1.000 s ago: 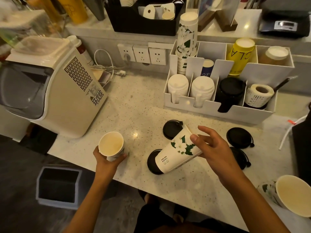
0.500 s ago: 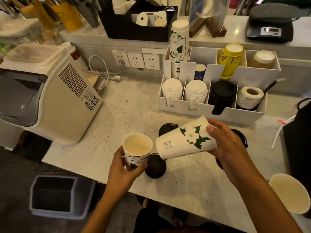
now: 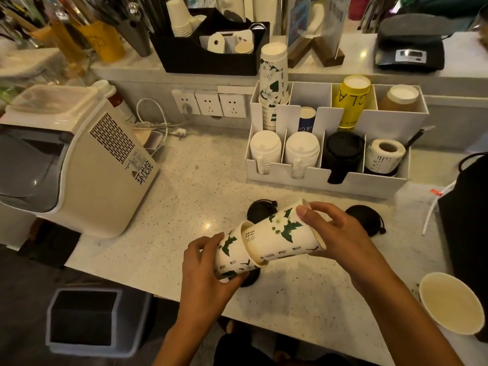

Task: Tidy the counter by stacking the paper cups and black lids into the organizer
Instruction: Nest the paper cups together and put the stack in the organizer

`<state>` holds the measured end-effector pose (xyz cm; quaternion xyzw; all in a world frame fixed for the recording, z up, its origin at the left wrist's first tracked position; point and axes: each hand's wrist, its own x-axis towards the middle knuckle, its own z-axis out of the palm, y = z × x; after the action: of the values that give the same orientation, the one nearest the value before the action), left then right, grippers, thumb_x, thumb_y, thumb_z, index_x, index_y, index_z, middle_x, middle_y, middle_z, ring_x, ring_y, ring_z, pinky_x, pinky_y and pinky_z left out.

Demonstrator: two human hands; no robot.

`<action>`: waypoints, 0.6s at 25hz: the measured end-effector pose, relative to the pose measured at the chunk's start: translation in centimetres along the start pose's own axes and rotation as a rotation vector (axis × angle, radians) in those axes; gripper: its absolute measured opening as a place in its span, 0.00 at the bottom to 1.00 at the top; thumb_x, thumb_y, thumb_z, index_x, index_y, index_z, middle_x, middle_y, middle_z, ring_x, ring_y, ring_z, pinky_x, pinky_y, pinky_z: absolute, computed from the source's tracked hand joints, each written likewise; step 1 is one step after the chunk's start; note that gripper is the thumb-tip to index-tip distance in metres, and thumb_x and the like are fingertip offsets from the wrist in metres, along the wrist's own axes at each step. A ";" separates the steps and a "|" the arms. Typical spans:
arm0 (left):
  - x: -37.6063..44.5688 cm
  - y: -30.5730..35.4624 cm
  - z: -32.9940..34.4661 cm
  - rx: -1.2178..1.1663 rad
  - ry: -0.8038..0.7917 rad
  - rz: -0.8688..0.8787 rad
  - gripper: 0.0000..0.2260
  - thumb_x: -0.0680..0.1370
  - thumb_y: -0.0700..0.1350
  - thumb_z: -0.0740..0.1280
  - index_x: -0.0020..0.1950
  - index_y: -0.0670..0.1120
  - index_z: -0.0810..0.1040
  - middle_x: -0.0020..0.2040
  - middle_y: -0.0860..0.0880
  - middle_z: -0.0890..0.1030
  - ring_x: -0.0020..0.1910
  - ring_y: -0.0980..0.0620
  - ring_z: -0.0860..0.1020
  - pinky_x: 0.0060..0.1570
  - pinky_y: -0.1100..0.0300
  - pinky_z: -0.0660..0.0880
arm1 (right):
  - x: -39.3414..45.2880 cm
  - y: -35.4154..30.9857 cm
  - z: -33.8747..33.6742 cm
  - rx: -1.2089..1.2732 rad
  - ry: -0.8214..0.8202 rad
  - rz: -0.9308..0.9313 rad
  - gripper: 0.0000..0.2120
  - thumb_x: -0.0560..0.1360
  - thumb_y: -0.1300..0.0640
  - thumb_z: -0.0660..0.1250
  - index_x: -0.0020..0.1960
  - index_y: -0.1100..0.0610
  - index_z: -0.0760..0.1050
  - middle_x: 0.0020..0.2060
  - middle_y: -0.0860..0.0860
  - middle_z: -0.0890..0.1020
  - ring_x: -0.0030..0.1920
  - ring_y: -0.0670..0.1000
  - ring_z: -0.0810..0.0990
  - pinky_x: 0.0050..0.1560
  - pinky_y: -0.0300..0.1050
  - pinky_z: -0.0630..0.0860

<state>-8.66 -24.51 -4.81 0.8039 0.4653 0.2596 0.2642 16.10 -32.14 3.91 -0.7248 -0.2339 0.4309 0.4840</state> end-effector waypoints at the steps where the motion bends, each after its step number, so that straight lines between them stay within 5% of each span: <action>1: -0.1 0.2 0.0 0.019 0.007 0.027 0.38 0.64 0.60 0.79 0.71 0.52 0.70 0.64 0.50 0.70 0.62 0.51 0.70 0.54 0.57 0.78 | 0.0 0.0 0.1 -0.070 0.005 0.009 0.38 0.53 0.20 0.66 0.56 0.40 0.76 0.46 0.47 0.83 0.44 0.49 0.85 0.42 0.51 0.85; 6: -0.3 1.2 0.3 -0.001 -0.010 0.045 0.38 0.64 0.61 0.77 0.71 0.54 0.69 0.64 0.51 0.69 0.62 0.53 0.69 0.52 0.54 0.81 | 0.3 -0.1 0.7 -0.393 -0.015 0.058 0.48 0.50 0.12 0.51 0.55 0.45 0.74 0.48 0.49 0.82 0.39 0.50 0.85 0.40 0.48 0.83; 11: -0.5 1.4 0.7 -0.032 -0.027 0.037 0.40 0.63 0.56 0.82 0.71 0.57 0.68 0.63 0.54 0.68 0.61 0.54 0.70 0.50 0.56 0.82 | 1.1 0.2 1.4 -0.548 0.008 0.056 0.42 0.56 0.15 0.48 0.50 0.46 0.74 0.39 0.43 0.79 0.34 0.47 0.83 0.31 0.41 0.71; 15: -0.6 1.6 0.9 -0.019 -0.031 0.047 0.40 0.63 0.59 0.81 0.71 0.58 0.67 0.63 0.55 0.68 0.61 0.55 0.70 0.49 0.55 0.82 | 1.3 0.7 1.7 -0.579 0.020 0.041 0.41 0.56 0.15 0.47 0.47 0.46 0.73 0.37 0.42 0.78 0.37 0.48 0.82 0.36 0.45 0.76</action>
<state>-7.32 -25.84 -4.53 0.8161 0.4395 0.2576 0.2727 15.29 -30.60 2.51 -0.8416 -0.3275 0.3489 0.2504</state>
